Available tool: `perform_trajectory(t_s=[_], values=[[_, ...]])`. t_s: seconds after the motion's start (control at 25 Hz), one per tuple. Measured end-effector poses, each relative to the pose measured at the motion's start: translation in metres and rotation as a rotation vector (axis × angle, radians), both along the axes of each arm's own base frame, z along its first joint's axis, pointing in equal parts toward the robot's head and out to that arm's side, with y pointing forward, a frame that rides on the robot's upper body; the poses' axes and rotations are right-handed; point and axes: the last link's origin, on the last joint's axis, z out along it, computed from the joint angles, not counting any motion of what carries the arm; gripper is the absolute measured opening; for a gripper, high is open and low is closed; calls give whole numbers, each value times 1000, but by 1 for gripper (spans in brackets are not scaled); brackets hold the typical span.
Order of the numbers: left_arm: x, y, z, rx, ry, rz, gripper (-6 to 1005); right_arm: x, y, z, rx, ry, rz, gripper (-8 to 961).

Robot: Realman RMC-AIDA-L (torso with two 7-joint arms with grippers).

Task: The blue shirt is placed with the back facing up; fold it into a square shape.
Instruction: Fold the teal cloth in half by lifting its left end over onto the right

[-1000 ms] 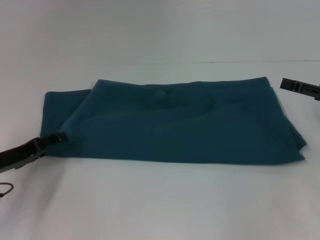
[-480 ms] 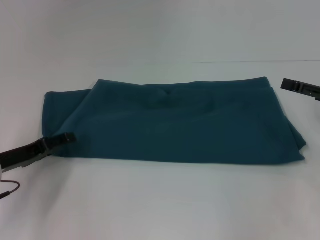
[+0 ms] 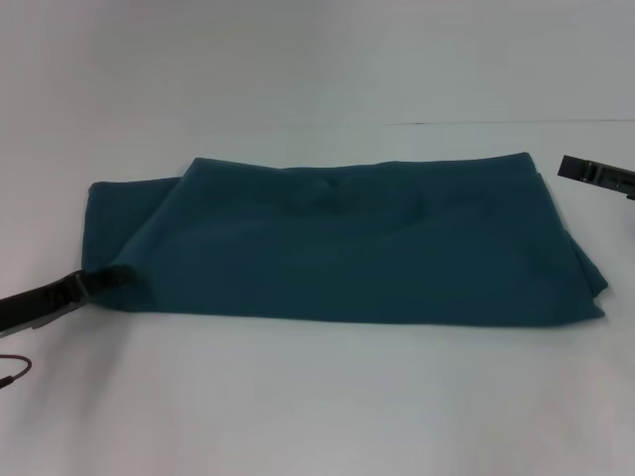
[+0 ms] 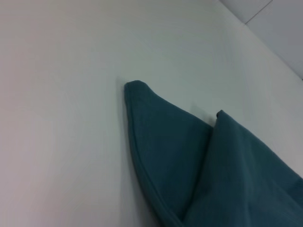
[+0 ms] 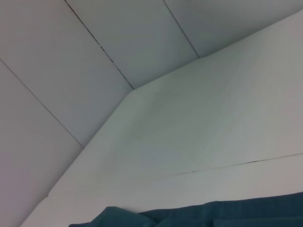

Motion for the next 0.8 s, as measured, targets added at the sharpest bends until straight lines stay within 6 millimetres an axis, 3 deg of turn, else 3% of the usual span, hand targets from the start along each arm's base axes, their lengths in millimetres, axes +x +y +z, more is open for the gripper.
perform_trajectory(t_s=[0.2, 0.32, 0.8], values=[[-2, 1, 0, -5, 24, 6, 523, 0, 0, 0, 1, 1, 2, 930], [-3, 1, 1, -1, 31, 9, 315, 0, 0, 0, 2, 0, 3, 930], [-7, 2, 13, 21, 63, 0, 72, -4, 3, -4, 2, 3, 8, 929]])
